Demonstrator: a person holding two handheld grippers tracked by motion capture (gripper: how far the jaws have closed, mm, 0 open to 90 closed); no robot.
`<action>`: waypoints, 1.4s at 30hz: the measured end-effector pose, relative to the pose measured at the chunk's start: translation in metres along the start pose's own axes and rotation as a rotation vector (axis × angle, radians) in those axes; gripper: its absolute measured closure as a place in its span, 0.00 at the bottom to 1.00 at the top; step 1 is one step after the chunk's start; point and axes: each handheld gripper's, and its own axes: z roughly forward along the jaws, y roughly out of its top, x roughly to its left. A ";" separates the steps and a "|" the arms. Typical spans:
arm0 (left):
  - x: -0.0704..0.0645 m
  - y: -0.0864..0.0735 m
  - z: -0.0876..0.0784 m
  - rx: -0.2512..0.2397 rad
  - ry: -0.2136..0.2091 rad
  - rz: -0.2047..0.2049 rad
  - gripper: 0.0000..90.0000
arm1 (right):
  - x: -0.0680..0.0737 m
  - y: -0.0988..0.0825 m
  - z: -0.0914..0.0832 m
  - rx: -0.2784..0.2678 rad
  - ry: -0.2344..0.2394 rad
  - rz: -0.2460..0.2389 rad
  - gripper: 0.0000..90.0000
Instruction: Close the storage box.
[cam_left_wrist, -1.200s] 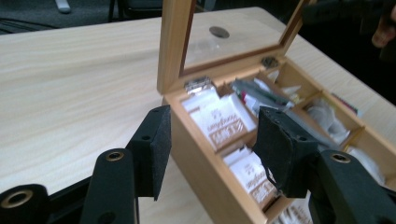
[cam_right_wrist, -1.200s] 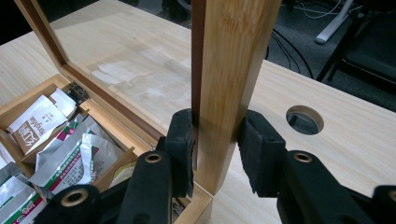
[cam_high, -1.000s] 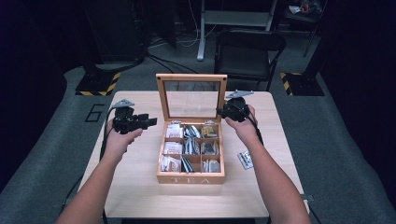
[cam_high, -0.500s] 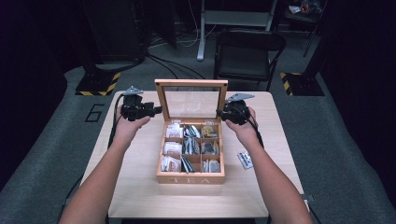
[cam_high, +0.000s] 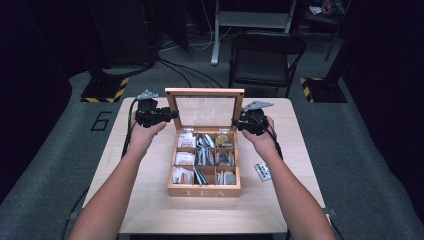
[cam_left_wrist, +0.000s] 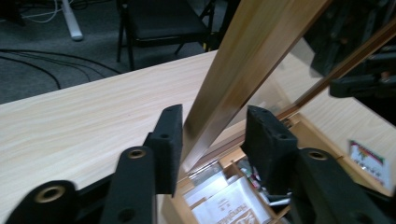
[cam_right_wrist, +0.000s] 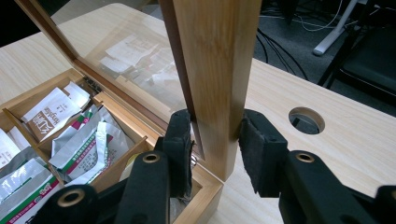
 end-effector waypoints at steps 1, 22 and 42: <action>0.000 0.000 0.000 0.000 0.008 0.010 0.67 | 0.000 0.000 0.000 -0.002 0.000 -0.004 0.71; -0.005 -0.014 -0.010 -0.009 -0.013 0.027 0.68 | 0.003 0.005 -0.037 -0.021 0.027 0.008 0.55; -0.012 -0.026 -0.018 -0.004 -0.024 0.044 0.68 | 0.023 0.028 -0.069 -0.046 0.028 -0.085 0.56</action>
